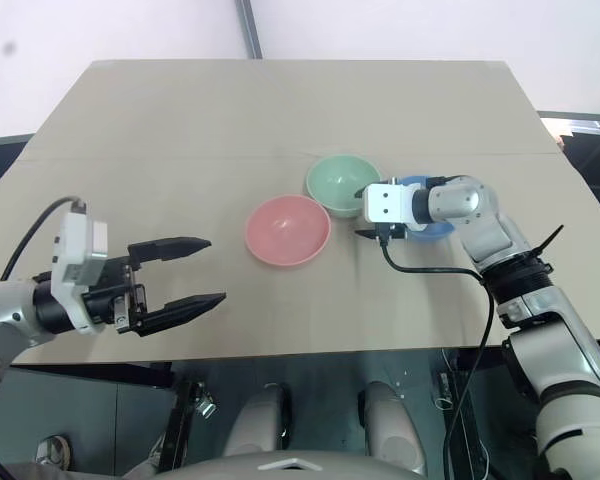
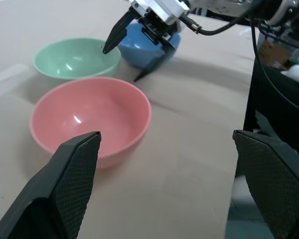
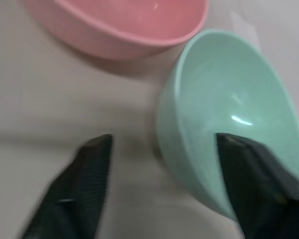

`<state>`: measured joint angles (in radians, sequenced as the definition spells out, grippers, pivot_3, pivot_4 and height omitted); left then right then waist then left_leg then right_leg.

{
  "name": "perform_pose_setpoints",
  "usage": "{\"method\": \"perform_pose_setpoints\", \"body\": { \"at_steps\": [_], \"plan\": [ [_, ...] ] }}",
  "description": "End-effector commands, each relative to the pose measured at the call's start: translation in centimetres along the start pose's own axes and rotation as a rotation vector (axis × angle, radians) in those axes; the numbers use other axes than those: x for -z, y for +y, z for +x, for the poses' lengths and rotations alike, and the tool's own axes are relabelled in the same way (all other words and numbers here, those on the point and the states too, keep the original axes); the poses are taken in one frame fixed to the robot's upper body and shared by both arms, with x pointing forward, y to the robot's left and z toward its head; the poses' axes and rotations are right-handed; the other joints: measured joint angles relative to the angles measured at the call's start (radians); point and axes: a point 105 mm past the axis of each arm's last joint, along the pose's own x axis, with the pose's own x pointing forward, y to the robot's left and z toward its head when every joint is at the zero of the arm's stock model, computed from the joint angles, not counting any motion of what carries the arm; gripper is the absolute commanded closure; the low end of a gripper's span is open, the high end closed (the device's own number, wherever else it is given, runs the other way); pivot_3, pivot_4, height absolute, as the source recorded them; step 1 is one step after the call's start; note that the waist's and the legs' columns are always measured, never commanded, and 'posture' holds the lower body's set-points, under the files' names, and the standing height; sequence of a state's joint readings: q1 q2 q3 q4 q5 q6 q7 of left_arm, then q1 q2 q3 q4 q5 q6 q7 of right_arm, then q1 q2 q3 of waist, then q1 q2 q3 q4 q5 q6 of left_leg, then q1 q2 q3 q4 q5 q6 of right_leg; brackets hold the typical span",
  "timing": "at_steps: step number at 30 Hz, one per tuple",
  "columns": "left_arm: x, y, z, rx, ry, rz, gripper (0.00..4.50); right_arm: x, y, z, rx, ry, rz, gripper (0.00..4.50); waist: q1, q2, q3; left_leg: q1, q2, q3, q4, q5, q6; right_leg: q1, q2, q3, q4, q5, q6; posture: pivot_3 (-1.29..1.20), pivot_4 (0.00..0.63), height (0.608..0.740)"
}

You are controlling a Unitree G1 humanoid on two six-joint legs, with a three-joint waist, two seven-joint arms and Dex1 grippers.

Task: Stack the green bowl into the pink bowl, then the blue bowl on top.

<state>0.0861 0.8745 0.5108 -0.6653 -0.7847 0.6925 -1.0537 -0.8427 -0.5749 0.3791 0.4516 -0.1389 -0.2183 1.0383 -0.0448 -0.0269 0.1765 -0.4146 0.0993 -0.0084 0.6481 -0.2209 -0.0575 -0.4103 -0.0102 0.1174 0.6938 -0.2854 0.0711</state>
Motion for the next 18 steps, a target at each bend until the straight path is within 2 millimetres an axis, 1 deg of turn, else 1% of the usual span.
{"method": "perform_pose_setpoints", "body": {
  "at_steps": [1, 2, 3, 4, 10, 13, 15, 18],
  "plan": [
    [-0.6, 0.1, -0.6, 0.011, 0.016, 0.070, 0.00, -0.8, -1.4, -0.4, 0.025, -0.009, -0.076, 2.94, 0.000, 0.001, 0.000, 0.000, 0.000, 0.000, 0.000, 0.000, 0.000, 0.000, 0.000, 0.000, 0.000, 0.000, 0.000, 0.00, 0.150, 0.740],
    [-0.7, 0.2, -0.6, 0.016, 0.021, 0.076, 0.00, -0.8, -1.4, -0.2, 0.024, -0.009, -0.087, 3.44, 0.000, 0.001, 0.000, 0.000, 0.000, 0.000, 0.000, 0.000, 0.000, 0.000, 0.000, 0.000, 0.000, 0.000, 0.000, 0.00, 0.150, 0.740],
    [-0.7, 0.3, -0.6, 0.017, 0.022, 0.080, 0.00, -0.9, -1.4, -0.1, 0.023, -0.012, -0.098, 4.07, 0.000, 0.001, 0.000, 0.000, 0.000, 0.000, 0.000, 0.000, 0.000, 0.000, 0.000, 0.000, 0.000, 0.000, 0.000, 0.00, 0.150, 0.740],
    [-0.8, 0.3, -0.6, 0.018, 0.021, 0.079, 0.00, -1.0, -1.4, 0.0, 0.022, -0.015, -0.109, 4.44, 0.000, 0.001, 0.000, 0.000, 0.000, 0.000, 0.000, 0.000, 0.000, 0.000, 0.000, 0.000, 0.000, 0.000, 0.000, 0.00, 0.150, 0.740],
    [-0.7, 0.6, -0.6, 0.012, 0.016, 0.079, 0.00, -2.3, -2.9, -0.6, 0.073, -0.028, -0.195, 4.48, 0.000, 0.002, 0.001, 0.000, 0.000, 0.001, -0.001, 0.000, 0.000, -0.001, 0.000, 0.000, 0.000, 0.000, 0.000, 0.00, 0.150, 0.740],
    [-0.5, 0.9, -0.7, 0.001, 0.013, 0.076, 0.00, -5.8, -4.4, -1.8, 0.115, -0.132, -0.216, 4.48, -0.001, 0.003, 0.002, 0.000, 0.000, 0.001, -0.001, 0.000, 0.000, -0.001, 0.000, 0.000, 0.000, 0.000, 0.000, 0.00, 0.150, 0.740],
    [-0.3, 1.1, -0.8, -0.002, 0.017, 0.078, 0.00, -8.1, -3.6, -2.4, 0.059, -0.230, -0.190, 4.48, 0.000, 0.005, 0.003, -0.001, 0.000, 0.001, -0.001, 0.000, 0.000, -0.002, 0.000, 0.000, 0.000, 0.000, 0.000, 0.00, 0.150, 0.740],
    [0.0, 1.5, -1.0, -0.007, 0.022, 0.078, 0.00, -11.0, -1.2, -3.1, -0.069, -0.340, -0.160, 4.48, 0.001, 0.005, 0.003, -0.001, 0.000, 0.000, -0.002, 0.000, 0.000, -0.002, 0.000, 0.000, 0.000, 0.000, 0.000, 0.00, 0.150, 0.740]
  ]
}}
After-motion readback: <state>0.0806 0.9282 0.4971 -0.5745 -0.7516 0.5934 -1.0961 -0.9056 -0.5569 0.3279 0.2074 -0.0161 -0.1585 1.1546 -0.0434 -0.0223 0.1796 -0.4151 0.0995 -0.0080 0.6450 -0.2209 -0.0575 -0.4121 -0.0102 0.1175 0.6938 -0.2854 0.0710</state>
